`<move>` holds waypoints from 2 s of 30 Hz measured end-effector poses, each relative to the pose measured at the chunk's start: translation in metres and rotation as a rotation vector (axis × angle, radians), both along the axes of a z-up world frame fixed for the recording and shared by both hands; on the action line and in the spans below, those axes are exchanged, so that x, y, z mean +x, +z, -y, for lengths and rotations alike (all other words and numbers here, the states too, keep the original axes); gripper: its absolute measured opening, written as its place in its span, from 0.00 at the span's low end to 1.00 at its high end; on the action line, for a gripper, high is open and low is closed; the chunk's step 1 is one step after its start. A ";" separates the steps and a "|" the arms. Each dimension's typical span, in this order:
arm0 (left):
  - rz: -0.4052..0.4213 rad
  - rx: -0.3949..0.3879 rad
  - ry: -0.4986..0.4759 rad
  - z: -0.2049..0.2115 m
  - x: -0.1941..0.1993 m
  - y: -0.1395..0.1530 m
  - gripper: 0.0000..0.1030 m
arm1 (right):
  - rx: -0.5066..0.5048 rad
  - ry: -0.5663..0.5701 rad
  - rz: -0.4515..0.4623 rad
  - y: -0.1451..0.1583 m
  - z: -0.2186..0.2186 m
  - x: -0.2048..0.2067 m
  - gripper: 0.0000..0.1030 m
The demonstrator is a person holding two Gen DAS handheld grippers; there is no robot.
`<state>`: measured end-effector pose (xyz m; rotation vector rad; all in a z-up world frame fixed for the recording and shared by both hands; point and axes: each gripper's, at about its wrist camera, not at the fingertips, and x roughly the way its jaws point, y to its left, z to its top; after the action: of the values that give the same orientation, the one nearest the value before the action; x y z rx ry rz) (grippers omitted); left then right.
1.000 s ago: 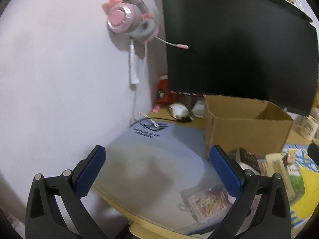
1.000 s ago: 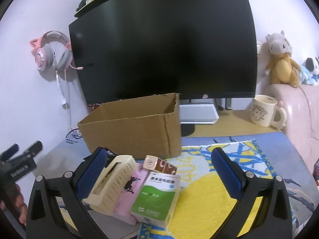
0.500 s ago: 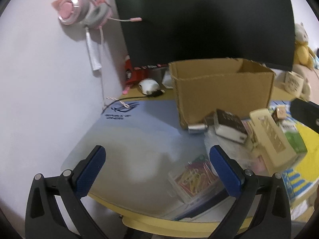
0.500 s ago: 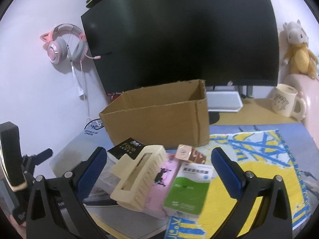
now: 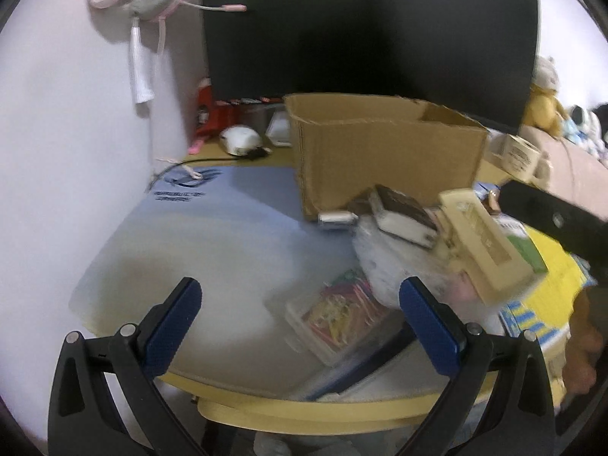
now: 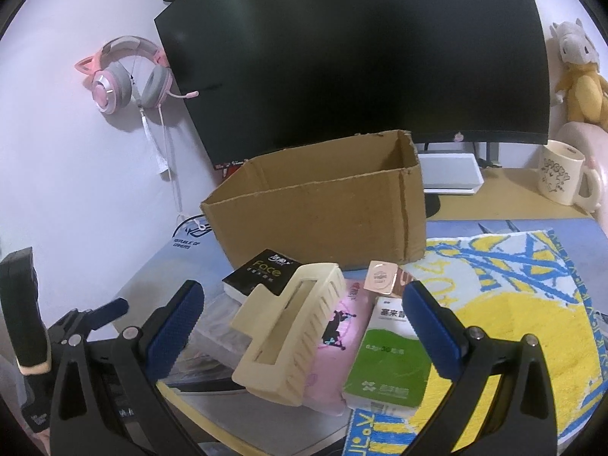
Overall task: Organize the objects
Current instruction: 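Reach the left tool to the paper clip box while the right tool reaches the cream claw clip, then grasp the paper clip box with the left tool while the right tool grasps the claw clip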
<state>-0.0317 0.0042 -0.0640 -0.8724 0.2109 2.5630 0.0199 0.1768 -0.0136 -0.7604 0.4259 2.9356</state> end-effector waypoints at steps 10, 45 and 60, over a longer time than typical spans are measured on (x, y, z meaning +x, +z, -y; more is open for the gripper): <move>0.101 -0.078 -0.005 -0.015 -0.019 -0.027 1.00 | 0.007 -0.005 0.012 -0.004 0.007 -0.006 1.00; 0.147 -0.011 0.149 0.005 -0.031 -0.036 0.59 | 0.116 -0.018 0.129 -0.024 0.034 -0.029 0.59; 0.102 0.078 0.256 0.025 -0.032 -0.017 0.59 | 0.064 0.042 0.061 -0.014 0.027 -0.022 0.57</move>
<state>-0.0639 -0.0208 -0.0809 -1.0567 -0.0339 2.7283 -0.0025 0.1494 -0.0272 -0.8582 0.3136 2.9398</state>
